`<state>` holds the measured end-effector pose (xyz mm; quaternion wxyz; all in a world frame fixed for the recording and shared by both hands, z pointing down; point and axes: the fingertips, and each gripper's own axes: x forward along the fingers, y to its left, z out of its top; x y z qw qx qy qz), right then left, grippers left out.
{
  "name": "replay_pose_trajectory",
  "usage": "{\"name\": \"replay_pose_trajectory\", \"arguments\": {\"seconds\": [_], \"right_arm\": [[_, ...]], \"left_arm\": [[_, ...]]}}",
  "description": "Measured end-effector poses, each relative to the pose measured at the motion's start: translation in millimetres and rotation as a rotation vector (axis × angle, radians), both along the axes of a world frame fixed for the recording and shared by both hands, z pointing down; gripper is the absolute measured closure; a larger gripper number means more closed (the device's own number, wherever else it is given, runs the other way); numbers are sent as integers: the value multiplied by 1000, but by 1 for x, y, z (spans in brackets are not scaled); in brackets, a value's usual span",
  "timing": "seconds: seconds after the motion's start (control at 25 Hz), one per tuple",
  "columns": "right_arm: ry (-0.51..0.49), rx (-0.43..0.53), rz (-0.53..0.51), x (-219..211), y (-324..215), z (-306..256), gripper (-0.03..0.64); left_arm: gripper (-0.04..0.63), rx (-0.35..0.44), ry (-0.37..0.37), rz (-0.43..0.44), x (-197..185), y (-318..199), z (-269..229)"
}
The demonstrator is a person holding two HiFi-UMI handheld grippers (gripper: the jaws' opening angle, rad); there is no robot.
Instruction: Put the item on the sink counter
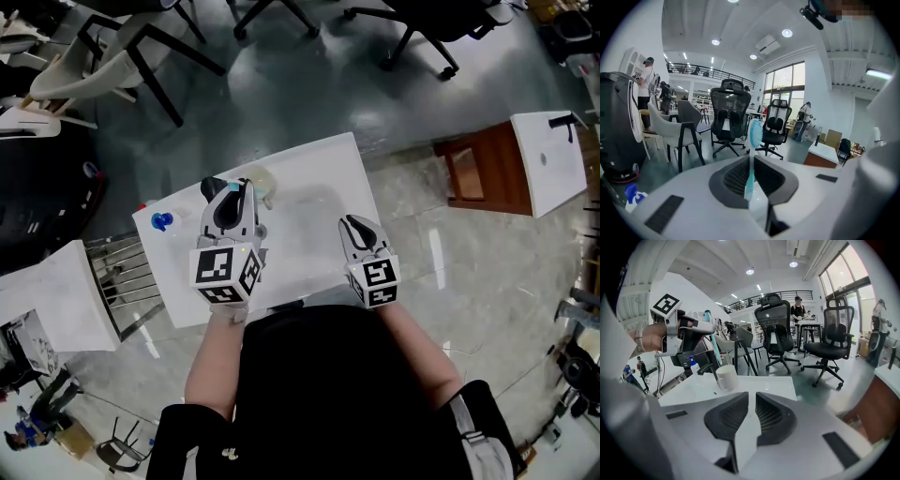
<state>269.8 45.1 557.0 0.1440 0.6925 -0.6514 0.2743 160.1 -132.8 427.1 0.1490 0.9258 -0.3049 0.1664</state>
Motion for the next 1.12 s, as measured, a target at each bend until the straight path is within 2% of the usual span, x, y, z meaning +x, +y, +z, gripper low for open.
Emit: {"name": "replay_pose_trajectory", "arguments": {"seconds": [0.32,0.56,0.92,1.12], "right_arm": [[-8,-24,4,28,0,9,556],[-15,-23,-9,29,-3,11,557],[-10,-36,-7,30,-1,11,557],[-5,-49,0,32,3,12,557]], "left_arm": [[552,-25,-46,-66,10,-8,31],[552,-41,-82,-88,13,-9,55],[552,-81,-152,-94,14,-8,93],[552,-108,-164,-91,16,-7,106]]}}
